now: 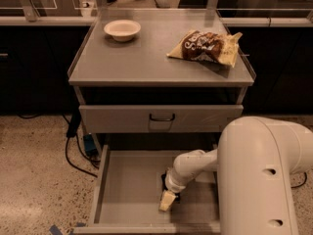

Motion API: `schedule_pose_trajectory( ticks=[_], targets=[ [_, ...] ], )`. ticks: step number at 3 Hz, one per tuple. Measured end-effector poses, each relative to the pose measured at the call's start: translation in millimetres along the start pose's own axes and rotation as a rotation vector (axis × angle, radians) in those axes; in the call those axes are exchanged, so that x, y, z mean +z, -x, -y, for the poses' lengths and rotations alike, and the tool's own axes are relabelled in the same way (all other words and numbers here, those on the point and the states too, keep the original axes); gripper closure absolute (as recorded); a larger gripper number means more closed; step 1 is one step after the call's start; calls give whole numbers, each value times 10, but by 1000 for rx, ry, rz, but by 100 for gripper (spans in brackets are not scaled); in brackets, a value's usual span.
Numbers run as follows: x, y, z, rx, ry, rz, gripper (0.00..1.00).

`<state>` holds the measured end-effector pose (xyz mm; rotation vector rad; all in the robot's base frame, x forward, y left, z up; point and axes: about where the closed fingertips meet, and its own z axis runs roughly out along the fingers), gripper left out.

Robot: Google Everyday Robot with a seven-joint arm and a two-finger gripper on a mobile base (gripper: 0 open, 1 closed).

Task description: Pick rxbar blueberry from middle drawer and place on counter

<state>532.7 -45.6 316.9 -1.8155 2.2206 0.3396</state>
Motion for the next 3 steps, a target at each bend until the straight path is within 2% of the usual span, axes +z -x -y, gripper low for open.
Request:
schedule_pose_trajectory(
  ticks=[1,2,3],
  targets=[
    [-274,99,-6,0,0,0,100],
    [-276,101,-11,-1,0,1,100],
    [-480,144,-77,-13,-24,12,100]
  ],
)
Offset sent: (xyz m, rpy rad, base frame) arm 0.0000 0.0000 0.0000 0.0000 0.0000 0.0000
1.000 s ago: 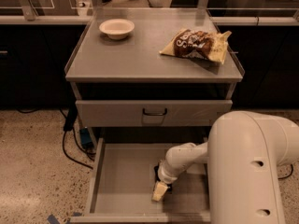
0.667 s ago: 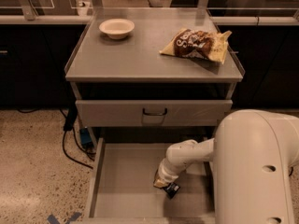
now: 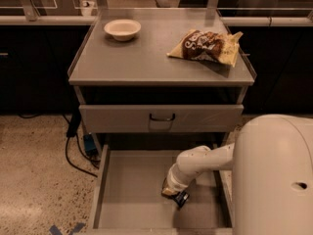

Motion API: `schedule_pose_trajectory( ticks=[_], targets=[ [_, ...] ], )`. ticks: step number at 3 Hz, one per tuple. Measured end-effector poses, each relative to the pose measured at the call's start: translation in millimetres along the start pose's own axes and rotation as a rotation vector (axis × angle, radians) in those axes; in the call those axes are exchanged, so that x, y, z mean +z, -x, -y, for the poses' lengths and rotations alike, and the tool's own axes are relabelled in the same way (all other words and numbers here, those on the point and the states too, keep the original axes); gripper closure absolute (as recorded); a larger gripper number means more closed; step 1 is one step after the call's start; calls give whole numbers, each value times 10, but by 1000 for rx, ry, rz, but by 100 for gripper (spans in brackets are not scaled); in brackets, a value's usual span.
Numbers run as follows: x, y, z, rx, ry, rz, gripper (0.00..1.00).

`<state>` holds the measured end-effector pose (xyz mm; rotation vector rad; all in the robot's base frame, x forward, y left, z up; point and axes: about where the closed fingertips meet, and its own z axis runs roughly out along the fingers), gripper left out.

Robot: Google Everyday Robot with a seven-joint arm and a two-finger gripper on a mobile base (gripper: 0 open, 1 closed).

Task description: Pick rxbar blueberry from middle drawer and place on counter

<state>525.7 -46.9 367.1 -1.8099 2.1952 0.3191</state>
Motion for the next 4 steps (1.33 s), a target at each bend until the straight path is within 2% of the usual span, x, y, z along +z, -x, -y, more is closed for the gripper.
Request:
schedule_pose_trajectory(
  ticks=[1,2,3,4],
  targets=[
    [-323,37,-98,-12,-29,9,100],
    [-650,144,-169,-11,-39,66,100],
    [-1057,150,-243,-69,-66,131,100],
    [-1593,122,-317,-110,-118,183,100]
  ],
)
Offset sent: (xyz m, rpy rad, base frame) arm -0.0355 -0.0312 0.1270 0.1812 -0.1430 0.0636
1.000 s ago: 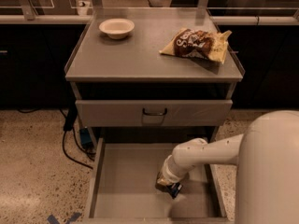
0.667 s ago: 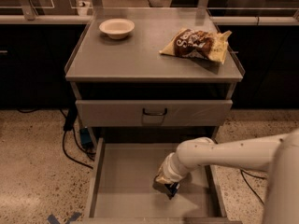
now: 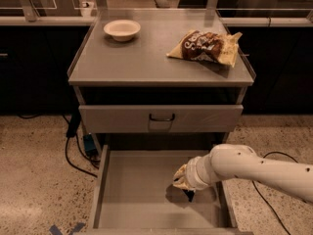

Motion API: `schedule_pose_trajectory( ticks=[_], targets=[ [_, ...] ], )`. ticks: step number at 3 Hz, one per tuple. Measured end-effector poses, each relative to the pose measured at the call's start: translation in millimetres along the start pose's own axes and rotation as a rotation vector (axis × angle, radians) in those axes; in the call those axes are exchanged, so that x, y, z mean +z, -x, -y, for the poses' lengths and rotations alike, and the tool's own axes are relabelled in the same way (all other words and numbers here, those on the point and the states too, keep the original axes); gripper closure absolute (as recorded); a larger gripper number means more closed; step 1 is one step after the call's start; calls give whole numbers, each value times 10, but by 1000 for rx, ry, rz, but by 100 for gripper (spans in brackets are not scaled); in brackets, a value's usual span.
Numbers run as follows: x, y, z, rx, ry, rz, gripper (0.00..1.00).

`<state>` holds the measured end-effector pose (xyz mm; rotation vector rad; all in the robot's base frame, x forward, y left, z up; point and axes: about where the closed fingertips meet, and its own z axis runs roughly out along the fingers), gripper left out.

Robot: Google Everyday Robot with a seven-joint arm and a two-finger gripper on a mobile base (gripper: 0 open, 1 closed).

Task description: Pick rxbar blueberry from middle drawer and place on counter

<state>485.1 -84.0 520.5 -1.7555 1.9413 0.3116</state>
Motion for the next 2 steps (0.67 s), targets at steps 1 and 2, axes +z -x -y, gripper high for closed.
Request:
schedule_pose_trajectory(
  ticks=[1,2],
  targets=[
    [0,0,0,0,0,0,100],
    [-259,252,67,-58,-24,-1,100]
  ],
)
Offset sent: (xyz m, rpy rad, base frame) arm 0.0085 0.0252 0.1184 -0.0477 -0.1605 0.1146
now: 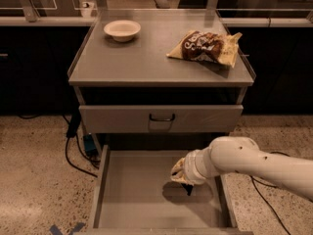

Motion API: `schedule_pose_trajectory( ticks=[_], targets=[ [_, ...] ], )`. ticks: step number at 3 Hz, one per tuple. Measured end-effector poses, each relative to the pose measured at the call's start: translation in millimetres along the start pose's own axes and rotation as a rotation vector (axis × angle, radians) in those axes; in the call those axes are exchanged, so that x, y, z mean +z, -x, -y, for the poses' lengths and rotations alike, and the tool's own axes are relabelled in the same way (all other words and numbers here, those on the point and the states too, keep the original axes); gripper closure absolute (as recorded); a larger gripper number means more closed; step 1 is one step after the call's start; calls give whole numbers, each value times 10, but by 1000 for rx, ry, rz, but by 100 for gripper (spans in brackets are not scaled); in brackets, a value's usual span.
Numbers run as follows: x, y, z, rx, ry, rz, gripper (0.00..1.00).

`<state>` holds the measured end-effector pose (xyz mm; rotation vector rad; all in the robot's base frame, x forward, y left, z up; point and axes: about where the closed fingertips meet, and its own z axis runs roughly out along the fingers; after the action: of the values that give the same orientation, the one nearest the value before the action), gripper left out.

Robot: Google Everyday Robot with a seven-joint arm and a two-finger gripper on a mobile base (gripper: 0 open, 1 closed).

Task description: Pick rxbar blueberry from middle drawer and place on counter

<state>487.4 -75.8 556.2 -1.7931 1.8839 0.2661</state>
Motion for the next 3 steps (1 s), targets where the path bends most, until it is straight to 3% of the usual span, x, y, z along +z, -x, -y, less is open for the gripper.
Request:
schedule_pose_trajectory(
  ticks=[2,3],
  targets=[
    [-864,909,232,-181,-46,42,100],
    [-1194,1239,335,-247,-78,46,100]
  ],
)
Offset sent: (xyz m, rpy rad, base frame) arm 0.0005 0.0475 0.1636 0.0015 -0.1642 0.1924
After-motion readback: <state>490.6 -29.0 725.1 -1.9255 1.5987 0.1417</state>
